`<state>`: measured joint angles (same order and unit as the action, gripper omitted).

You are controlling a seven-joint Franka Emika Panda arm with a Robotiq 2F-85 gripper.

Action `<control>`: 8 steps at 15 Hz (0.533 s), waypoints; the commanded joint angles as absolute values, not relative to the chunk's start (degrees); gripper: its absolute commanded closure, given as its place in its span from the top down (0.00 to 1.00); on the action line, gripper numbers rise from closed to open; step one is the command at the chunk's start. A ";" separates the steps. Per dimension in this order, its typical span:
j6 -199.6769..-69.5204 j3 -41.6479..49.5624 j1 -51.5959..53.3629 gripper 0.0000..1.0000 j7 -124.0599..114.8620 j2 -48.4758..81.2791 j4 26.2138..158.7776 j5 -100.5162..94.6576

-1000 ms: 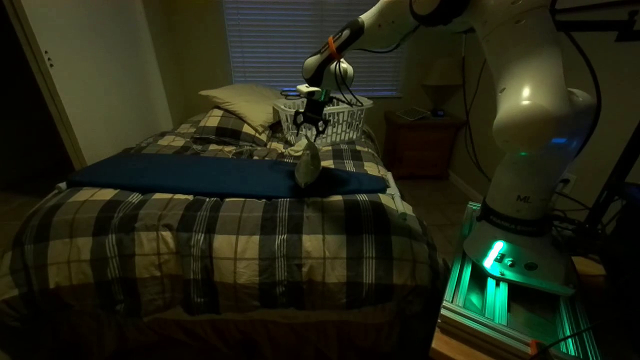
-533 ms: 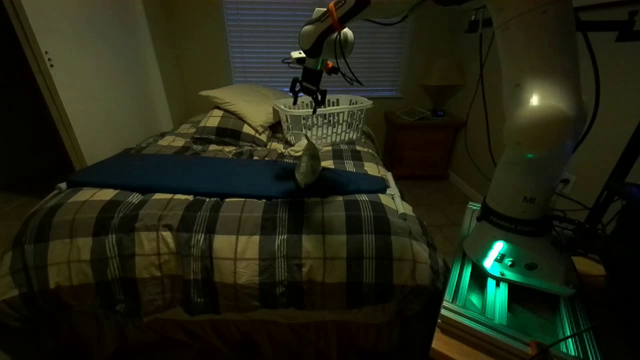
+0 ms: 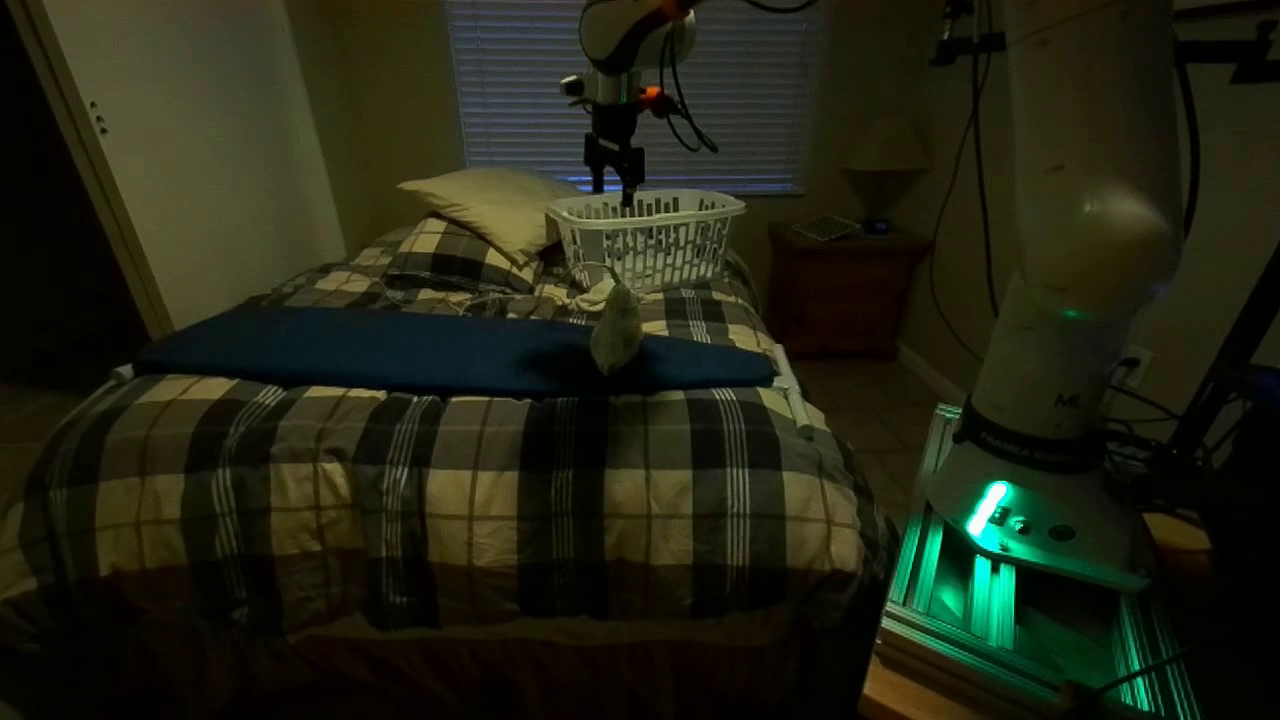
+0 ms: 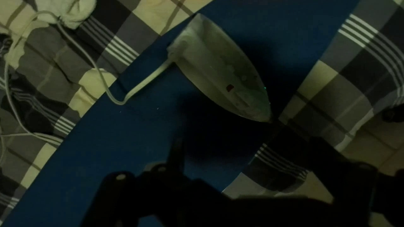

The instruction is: Turn the iron to the left

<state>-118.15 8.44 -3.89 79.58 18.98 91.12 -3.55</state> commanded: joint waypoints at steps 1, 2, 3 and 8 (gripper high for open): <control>-112.46 6.41 -4.82 1.00 68.13 19.63 89.82 -3.62; -111.64 6.03 -5.11 1.00 65.34 19.78 90.16 -2.98; -111.19 5.63 -5.52 1.00 62.72 19.91 90.77 -2.08; -111.95 4.30 -6.77 1.00 61.94 20.58 91.24 -2.10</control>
<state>-112.15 6.05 -5.28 62.32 20.61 91.41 -1.42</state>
